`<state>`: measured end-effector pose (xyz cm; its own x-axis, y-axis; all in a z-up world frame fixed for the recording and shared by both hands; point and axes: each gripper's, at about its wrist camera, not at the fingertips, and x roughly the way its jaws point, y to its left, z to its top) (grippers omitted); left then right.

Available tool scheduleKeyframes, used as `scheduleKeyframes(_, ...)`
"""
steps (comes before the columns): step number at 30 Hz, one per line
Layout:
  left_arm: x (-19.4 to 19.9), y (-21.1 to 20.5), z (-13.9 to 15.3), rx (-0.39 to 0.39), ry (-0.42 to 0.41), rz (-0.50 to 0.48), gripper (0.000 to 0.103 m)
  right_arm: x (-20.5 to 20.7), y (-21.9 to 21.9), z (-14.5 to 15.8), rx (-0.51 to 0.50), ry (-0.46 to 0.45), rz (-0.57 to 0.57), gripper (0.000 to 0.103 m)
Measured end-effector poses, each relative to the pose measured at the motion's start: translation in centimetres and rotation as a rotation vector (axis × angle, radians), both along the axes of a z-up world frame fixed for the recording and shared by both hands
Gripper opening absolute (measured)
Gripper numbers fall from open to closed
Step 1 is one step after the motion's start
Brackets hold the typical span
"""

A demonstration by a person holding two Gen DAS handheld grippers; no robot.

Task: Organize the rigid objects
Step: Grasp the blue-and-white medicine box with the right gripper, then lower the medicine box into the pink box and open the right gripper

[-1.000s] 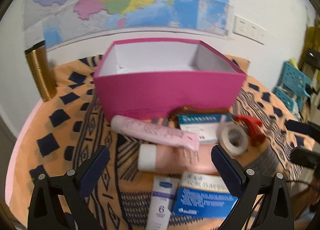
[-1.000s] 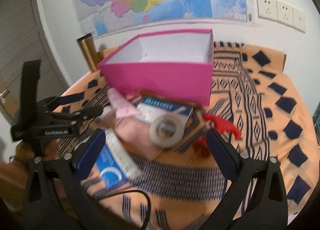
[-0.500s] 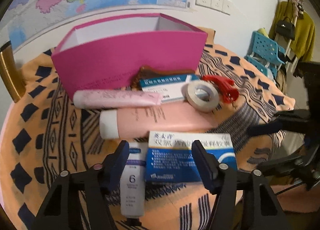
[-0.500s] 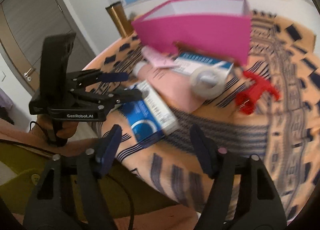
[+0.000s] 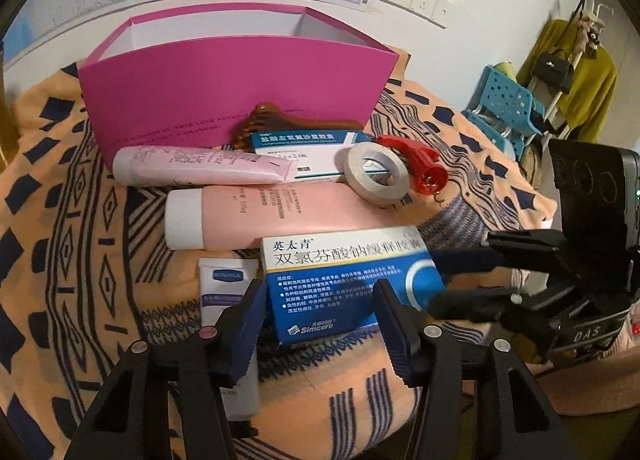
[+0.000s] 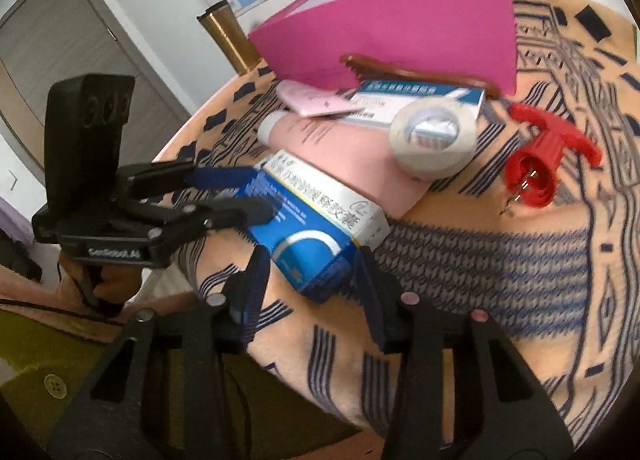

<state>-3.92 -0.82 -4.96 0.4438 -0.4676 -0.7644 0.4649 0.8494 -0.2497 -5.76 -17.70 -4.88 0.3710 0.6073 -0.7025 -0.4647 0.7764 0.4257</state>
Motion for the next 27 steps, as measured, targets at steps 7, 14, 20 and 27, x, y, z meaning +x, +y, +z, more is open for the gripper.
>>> scheduleKeyframes(7,-0.2,0.0,1.9,-0.027,-0.030,-0.002,0.055,0.4,-0.3,2.5,-0.009,-0.070,-0.006,0.047)
scheduleKeyframes(14,0.1,0.6,4.7,-0.050,-0.096,0.025,0.055,1.2,-0.4,5.4,0.009,-0.162,0.005,0.047)
scheduleKeyframes(20,1.6,1.5,8.3,-0.060,-0.198,0.065,0.055,3.1,0.2,8.3,0.049,-0.254,0.016,0.047)
scheduleKeyframes(27,5.8,2.1,11.3,0.005,-0.282,0.131,0.055,7.1,1.4,10.7,0.083,-0.317,0.028,0.047)
